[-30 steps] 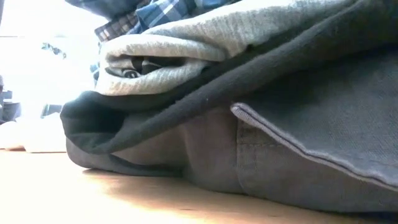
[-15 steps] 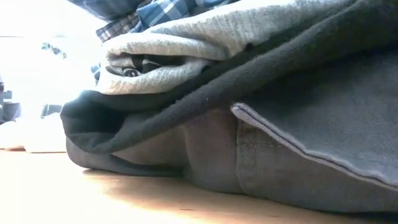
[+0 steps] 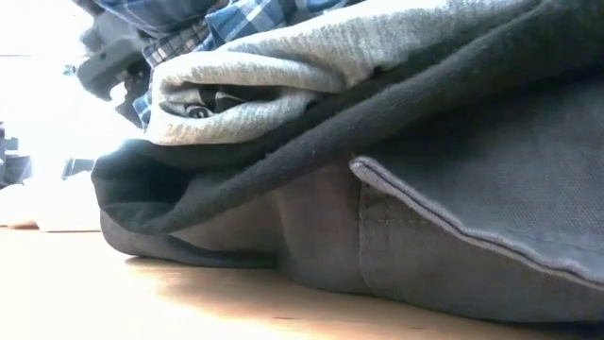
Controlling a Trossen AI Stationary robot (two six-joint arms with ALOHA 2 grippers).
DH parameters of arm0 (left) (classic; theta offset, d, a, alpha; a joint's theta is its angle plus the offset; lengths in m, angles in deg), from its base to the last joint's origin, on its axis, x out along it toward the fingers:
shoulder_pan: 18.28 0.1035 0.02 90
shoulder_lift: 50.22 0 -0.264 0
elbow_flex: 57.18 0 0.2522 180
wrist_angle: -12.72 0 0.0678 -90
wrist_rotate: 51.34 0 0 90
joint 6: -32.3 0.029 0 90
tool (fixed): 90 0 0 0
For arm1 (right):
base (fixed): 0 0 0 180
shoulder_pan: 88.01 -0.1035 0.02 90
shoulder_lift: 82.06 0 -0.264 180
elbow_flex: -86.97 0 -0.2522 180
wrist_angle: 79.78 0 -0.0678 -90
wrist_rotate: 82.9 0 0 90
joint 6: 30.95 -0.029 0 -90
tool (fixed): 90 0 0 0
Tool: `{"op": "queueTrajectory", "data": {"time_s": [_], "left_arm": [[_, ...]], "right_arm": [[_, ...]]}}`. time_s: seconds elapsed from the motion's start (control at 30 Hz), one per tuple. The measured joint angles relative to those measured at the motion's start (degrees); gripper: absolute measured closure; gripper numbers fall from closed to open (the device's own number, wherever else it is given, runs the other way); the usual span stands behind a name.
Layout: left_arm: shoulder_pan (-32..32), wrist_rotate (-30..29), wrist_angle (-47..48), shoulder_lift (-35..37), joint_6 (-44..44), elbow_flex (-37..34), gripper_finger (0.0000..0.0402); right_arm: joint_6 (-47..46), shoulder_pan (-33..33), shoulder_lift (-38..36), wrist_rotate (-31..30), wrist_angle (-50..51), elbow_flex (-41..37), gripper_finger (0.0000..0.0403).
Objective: Sort clothes
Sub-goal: Put the stack of clothes into the red bin
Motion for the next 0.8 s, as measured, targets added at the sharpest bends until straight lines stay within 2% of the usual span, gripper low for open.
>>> {"op": "queueTrajectory", "data": {"time_s": [0.2, 0.37, 0.47, 0.57, 0.67, 0.73, 0.8], "left_arm": [[-0.19, 5.04, -15.26, -3.25, 3.54, -6.34, 0.0136], [-0.17, 4.95, -15.30, -6.81, 5.99, -7.16, 0.0136], [-0.46, 4.99, -15.81, -8.57, 5.58, -7.03, 0.0136], [-1.43, 5.49, -17.54, -9.90, 5.49, -6.85, 0.0136], [-2.29, 5.58, -18.67, -10.67, 5.26, -6.92, 0.0136], [-2.80, 5.58, -18.58, -11.04, 4.23, -6.87, 0.0136], [-3.15, 5.60, -18.92, -10.92, 1.85, -6.91, 0.0136]], "right_arm": [[-2.40, -0.64, 8.50, -2.58, -5.23, -1.35, 0.0056], [-1.65, -0.61, 15.59, -5.48, -10.58, -1.20, 0.0056], [-2.38, -0.67, 18.02, -6.35, -10.28, 0.02, 0.0056], [-3.03, -0.87, 18.59, -10.15, -7.40, 2.02, 0.0056], [-1.82, -0.68, 18.75, -16.41, -6.84, 2.28, 0.0056], [-2.22, -0.22, 18.66, -15.85, -7.18, 2.30, 0.0056], [-3.88, -0.28, 17.94, -12.49, -7.68, 2.32, 0.0056]]}}
